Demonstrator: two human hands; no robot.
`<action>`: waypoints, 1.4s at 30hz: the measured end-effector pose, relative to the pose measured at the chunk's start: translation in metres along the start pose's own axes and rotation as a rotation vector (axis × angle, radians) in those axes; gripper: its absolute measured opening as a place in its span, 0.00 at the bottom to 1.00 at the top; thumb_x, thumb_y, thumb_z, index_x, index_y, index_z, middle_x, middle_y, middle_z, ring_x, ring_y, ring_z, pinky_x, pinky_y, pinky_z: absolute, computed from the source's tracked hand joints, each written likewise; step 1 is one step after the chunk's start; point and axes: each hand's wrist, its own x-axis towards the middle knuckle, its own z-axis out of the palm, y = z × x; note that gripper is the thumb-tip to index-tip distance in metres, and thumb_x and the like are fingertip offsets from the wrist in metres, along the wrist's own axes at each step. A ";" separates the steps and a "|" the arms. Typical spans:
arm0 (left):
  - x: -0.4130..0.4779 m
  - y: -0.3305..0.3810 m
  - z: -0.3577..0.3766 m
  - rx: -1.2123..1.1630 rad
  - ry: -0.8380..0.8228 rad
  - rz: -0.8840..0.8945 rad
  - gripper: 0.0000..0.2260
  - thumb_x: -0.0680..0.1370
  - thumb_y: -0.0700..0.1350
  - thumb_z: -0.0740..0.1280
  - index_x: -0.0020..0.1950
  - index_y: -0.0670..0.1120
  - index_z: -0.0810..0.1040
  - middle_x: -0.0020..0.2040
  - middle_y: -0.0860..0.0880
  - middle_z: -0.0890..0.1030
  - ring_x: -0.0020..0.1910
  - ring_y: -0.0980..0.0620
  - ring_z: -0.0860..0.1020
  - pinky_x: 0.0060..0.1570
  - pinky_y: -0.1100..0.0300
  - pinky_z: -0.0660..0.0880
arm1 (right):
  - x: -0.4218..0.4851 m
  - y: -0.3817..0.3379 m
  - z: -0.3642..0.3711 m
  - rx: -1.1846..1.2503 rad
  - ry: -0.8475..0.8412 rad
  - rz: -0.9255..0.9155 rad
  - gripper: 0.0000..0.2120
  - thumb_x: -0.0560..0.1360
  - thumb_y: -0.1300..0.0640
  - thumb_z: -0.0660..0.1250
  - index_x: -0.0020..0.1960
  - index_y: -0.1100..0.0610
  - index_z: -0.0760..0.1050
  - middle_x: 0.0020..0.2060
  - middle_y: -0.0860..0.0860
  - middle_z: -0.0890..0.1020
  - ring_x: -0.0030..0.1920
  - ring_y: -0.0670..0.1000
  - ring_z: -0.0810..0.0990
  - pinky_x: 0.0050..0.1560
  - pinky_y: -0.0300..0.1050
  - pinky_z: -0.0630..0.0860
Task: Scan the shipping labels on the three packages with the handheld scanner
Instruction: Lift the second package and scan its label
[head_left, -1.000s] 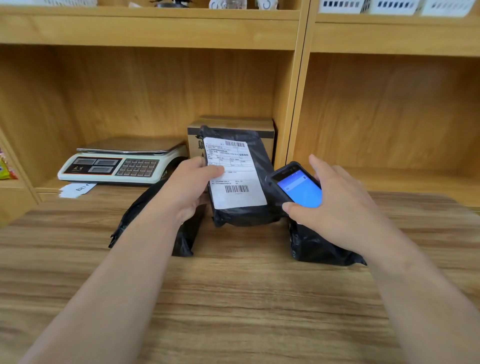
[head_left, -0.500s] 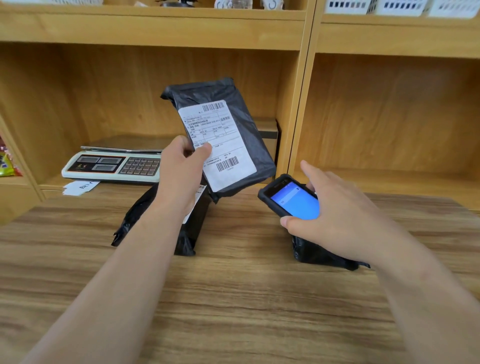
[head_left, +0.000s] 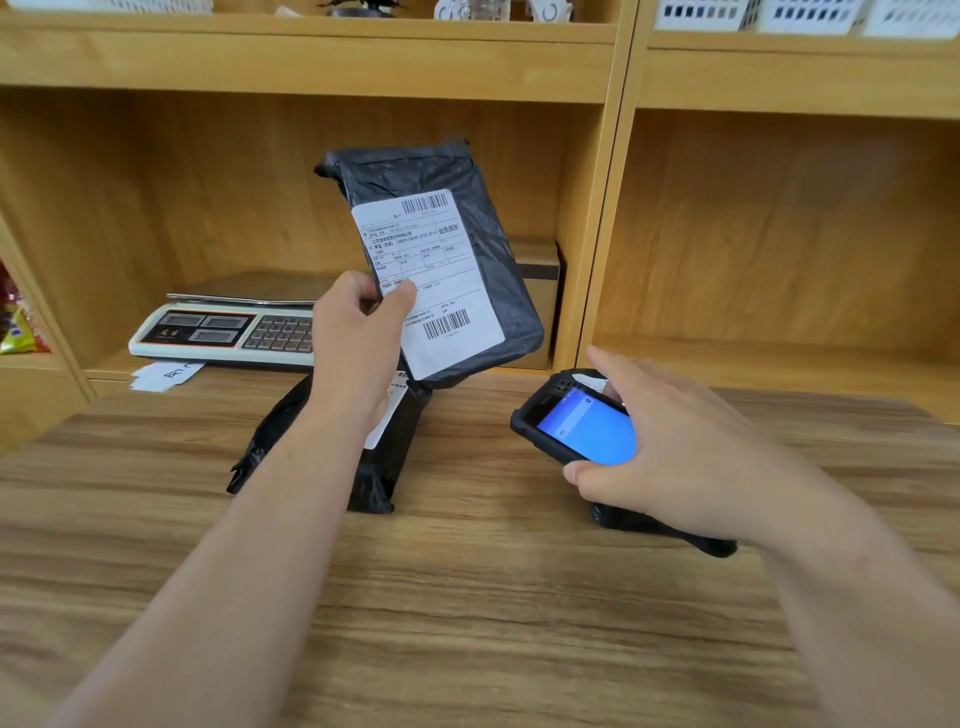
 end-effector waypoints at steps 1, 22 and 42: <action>0.000 0.000 0.000 0.000 0.001 -0.001 0.04 0.79 0.41 0.70 0.50 0.41 0.78 0.52 0.48 0.87 0.51 0.52 0.87 0.49 0.54 0.84 | 0.000 0.000 0.000 0.002 0.002 -0.003 0.44 0.66 0.36 0.70 0.76 0.44 0.54 0.56 0.42 0.71 0.54 0.49 0.70 0.46 0.45 0.69; -0.007 0.002 0.001 -0.014 -0.057 -0.102 0.02 0.81 0.38 0.68 0.49 0.42 0.77 0.52 0.47 0.87 0.46 0.55 0.87 0.39 0.63 0.81 | 0.001 0.002 -0.002 0.061 0.123 -0.016 0.49 0.68 0.36 0.70 0.81 0.45 0.47 0.62 0.43 0.68 0.56 0.45 0.66 0.50 0.45 0.65; -0.004 -0.019 0.002 0.322 -0.179 -0.265 0.08 0.82 0.44 0.65 0.57 0.40 0.77 0.54 0.45 0.86 0.51 0.45 0.86 0.54 0.40 0.83 | 0.006 0.020 -0.006 0.146 0.217 0.006 0.49 0.66 0.35 0.72 0.79 0.39 0.48 0.60 0.44 0.71 0.59 0.48 0.68 0.51 0.47 0.65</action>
